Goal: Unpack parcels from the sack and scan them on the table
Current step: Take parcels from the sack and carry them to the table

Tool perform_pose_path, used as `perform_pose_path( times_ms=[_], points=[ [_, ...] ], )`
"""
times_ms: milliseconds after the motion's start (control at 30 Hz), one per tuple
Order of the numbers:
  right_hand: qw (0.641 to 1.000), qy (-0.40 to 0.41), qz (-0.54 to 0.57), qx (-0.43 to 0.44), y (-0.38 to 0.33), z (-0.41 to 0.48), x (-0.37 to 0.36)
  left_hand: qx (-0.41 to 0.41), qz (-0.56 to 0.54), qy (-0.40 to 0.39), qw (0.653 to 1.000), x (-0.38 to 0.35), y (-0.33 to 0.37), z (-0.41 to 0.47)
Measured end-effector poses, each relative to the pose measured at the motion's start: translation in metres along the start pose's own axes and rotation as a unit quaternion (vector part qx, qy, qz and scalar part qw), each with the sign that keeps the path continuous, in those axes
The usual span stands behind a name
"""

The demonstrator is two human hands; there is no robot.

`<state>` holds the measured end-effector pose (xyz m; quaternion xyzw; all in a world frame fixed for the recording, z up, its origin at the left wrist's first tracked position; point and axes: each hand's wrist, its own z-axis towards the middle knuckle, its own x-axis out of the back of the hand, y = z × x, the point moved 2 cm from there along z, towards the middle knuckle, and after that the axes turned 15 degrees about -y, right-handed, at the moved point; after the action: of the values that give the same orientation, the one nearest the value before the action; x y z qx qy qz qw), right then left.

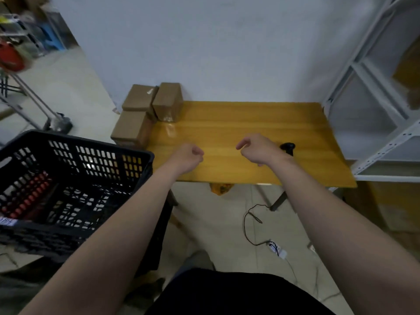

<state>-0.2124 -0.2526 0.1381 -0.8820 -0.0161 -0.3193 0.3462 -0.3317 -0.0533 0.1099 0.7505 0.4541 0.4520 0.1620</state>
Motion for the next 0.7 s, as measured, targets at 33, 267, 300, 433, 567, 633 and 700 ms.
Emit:
perform_pose_path(
  times_ms=[33, 267, 300, 433, 567, 633, 700],
  points=[
    [1.000, -0.004, -0.001, 0.003, -0.001, 0.018, 0.009, 0.008, -0.005, 0.005, 1.000, 0.009, -0.001, 0.017],
    [1.000, -0.003, -0.013, 0.002, -0.016, 0.171, 0.067, 0.068, 0.015, 0.018, 0.997, 0.080, -0.023, 0.159],
    [1.000, -0.002, -0.016, -0.001, -0.019, 0.197, 0.074, 0.078, 0.019, 0.022, 0.997, 0.092, -0.028, 0.181],
    [0.999, -0.024, -0.020, -0.037, -0.038, 0.300, 0.103, 0.120, 0.032, 0.048, 0.991, 0.156, -0.045, 0.269],
    [0.998, -0.031, -0.017, -0.047, -0.062, 0.399, 0.127, 0.177, 0.043, 0.071, 0.981, 0.224, -0.067, 0.353],
    [0.998, -0.037, -0.022, -0.052, -0.071, 0.442, 0.134, 0.208, 0.054, 0.082, 0.973, 0.255, -0.083, 0.390],
    [0.997, -0.045, -0.028, -0.053, -0.077, 0.480, 0.138, 0.228, 0.058, 0.094, 0.967, 0.281, -0.098, 0.425]
  ],
)
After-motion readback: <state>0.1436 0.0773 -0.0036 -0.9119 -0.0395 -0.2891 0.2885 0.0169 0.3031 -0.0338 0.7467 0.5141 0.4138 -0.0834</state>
